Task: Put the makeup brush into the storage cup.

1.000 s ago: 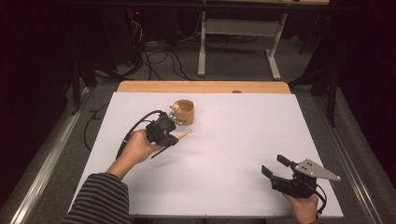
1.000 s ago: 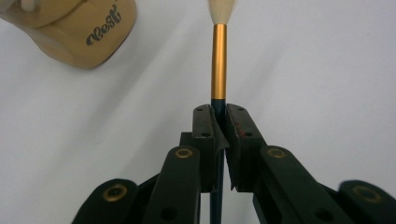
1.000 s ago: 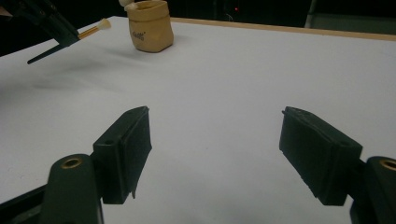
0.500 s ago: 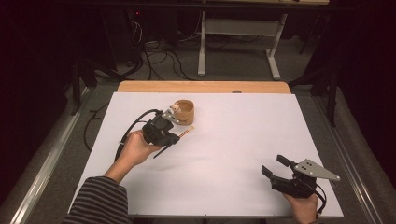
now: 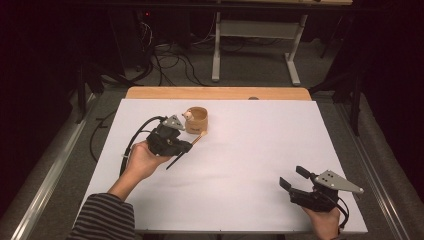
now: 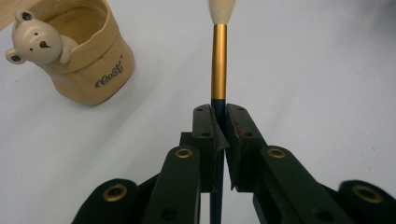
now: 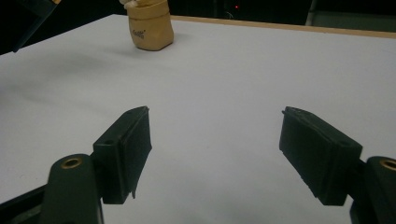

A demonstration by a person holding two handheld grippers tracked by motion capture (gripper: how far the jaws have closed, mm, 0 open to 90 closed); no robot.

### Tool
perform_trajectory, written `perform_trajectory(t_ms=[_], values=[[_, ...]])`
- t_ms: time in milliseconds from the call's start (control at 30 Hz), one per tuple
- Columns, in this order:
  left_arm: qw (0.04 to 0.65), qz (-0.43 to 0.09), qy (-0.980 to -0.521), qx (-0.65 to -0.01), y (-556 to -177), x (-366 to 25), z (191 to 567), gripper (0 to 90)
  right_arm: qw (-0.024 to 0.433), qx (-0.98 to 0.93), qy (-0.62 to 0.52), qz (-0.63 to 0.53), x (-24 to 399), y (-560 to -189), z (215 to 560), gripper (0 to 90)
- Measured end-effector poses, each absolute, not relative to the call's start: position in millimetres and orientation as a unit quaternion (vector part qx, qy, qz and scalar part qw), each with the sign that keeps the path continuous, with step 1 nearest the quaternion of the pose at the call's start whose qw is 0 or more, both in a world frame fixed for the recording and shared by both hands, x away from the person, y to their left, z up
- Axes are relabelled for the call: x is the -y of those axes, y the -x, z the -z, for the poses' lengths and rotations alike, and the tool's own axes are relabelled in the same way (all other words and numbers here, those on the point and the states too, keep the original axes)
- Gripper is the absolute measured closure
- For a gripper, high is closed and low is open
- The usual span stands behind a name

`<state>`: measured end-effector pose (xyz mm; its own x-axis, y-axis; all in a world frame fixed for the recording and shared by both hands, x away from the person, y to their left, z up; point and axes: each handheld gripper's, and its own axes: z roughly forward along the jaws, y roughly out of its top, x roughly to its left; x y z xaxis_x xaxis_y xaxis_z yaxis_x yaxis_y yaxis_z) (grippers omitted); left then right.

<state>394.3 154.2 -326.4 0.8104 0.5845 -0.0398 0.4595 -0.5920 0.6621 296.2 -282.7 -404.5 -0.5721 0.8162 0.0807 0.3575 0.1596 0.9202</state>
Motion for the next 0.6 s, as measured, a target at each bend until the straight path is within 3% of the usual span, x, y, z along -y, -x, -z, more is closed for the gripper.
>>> perform_trajectory(t_ms=[600], values=[[0.415,-0.082,-0.856,-0.297,-387.6,-161.3,318.2,83.0,0.226,-0.728,-0.403,-0.508,282.5,-296.0,404.6,26.7]])
